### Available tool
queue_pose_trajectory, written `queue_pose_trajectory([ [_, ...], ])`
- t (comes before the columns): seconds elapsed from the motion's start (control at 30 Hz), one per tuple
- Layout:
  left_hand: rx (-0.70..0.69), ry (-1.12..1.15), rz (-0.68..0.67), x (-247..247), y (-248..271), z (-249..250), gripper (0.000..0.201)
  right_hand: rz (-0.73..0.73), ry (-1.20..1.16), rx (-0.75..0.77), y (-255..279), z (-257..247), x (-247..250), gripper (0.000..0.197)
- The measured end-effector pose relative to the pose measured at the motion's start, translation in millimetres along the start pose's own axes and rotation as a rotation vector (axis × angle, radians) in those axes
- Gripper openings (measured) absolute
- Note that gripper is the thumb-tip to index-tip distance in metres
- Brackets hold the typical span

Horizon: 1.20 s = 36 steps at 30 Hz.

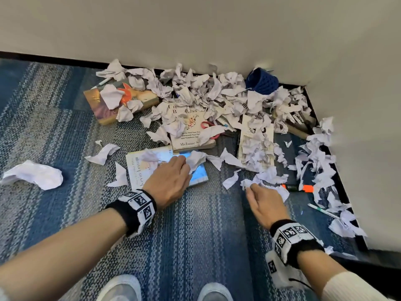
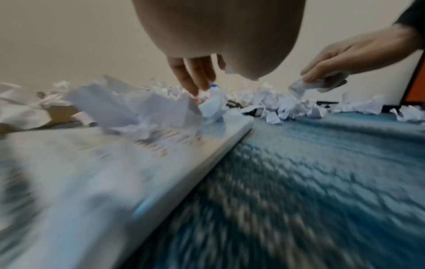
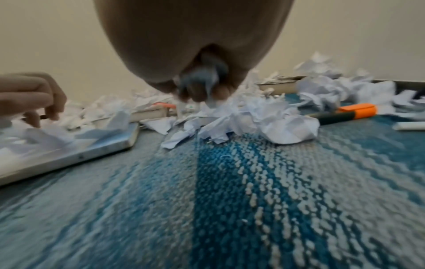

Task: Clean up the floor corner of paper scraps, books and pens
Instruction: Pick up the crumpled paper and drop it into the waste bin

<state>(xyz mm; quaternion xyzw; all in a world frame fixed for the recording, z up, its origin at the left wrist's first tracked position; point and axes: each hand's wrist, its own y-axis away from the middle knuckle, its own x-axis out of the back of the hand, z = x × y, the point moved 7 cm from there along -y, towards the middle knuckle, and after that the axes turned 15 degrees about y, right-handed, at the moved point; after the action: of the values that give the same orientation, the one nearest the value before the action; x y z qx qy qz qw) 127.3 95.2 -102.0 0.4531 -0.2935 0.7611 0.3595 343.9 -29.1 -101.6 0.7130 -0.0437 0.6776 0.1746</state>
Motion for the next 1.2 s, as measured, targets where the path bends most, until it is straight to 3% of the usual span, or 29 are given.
queue_pose_trajectory([
  [0.07,0.066,-0.046,0.041,0.2,-18.8,2.9,0.03,0.07,0.046,-0.054,-0.7,10.6,8.8,0.044],
  [0.17,0.135,-0.08,-0.083,-20.4,-37.6,-1.3,0.036,0.106,-0.011,-0.144,-6.8,41.8,8.6,0.04],
  [0.3,0.126,-0.081,-0.197,-47.7,-39.7,-4.5,0.032,0.1,-0.091,-0.313,-17.1,79.3,-0.2,0.006],
  [0.4,0.071,-0.003,-0.224,-57.0,-40.1,-4.3,0.025,0.1,-0.109,-0.374,-24.1,87.3,-13.3,0.017],
  [0.47,0.122,0.076,-0.269,-58.9,-46.1,-2.7,0.011,0.04,-0.151,-0.352,-27.9,80.9,-26.5,0.038],
  [0.53,0.146,0.1,-0.265,-58.8,-57.6,7.4,0.022,-0.065,-0.126,-0.289,-28.1,70.4,-44.3,0.062],
  [0.63,0.115,0.077,-0.177,-62.1,-83.3,29.5,0.042,-0.065,-0.07,-0.228,-27.8,64.1,-53.4,0.076],
  [0.77,0.135,-0.067,-0.084,-78.2,-108.0,51.4,0.085,0.051,0.059,-0.211,-16.4,73.6,-47.6,0.08],
  [0.9,0.247,-0.04,-0.2,-116.0,-112.7,43.0,0.117,0.056,0.187,-0.143,-4.8,73.9,-62.5,0.07],
  [1.0,0.214,-0.073,-0.244,-127.1,-108.4,42.6,0.105,0.11,0.184,-0.121,-7.9,70.7,-66.6,0.054],
  [1.13,0.131,-0.096,-0.201,-120.8,-112.7,53.4,0.052,0.165,0.152,-0.148,-20.2,68.0,-57.7,0.028],
  [1.2,0.162,-0.018,-0.173,-117.4,-115.8,52.5,0.035,0.135,0.15,-0.149,-26.4,68.8,-59.1,0.018],
])
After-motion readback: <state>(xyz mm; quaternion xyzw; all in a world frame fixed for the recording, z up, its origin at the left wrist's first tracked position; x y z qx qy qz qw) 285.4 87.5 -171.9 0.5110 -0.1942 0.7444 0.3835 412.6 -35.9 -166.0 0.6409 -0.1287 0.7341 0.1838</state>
